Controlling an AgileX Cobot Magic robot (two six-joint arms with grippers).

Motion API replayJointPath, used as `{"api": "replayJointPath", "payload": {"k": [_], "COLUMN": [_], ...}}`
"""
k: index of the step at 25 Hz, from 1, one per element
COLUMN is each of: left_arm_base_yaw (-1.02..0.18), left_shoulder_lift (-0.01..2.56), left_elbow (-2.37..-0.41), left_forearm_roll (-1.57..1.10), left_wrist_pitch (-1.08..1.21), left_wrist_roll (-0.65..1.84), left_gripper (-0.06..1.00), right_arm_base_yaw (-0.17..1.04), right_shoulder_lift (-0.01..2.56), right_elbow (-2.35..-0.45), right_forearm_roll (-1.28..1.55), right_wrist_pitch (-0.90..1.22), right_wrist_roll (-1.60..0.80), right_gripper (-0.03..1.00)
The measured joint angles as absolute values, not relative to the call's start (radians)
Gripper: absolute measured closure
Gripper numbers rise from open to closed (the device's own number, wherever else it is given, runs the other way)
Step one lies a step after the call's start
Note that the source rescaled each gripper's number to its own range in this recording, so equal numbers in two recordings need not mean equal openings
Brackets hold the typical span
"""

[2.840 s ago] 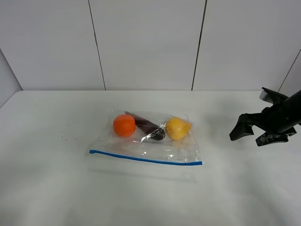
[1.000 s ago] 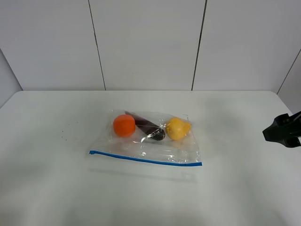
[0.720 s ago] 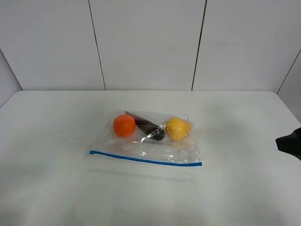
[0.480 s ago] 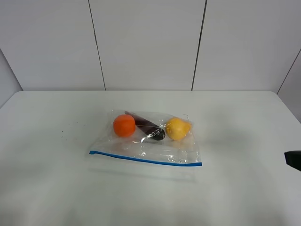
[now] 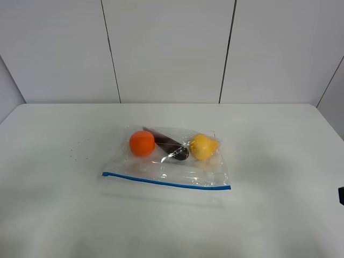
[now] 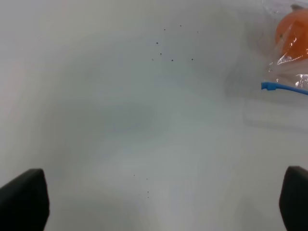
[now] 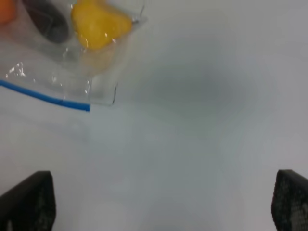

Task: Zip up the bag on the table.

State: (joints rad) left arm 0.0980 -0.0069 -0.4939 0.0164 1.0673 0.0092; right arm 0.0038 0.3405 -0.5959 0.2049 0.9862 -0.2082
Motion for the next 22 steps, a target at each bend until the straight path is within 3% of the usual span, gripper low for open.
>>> {"api": "replayJointPath", "payload": {"k": [22], "left_arm_base_yaw": [0.098], "left_shoulder_lift": [-0.007], "left_elbow": [-0.494], "left_forearm_roll": [0.016], "left_wrist_pitch": [1.067], "left_wrist_roll": [0.008], "left_gripper": [-0.06], "right_arm_base_yaw": [0.004], "right_shoulder_lift": [0.007], "right_elbow": [-0.504], "right_forearm_roll": [0.117], "right_wrist_pitch": [1.019], "right_wrist_roll": [-0.163], "right_gripper": [-0.03]}}
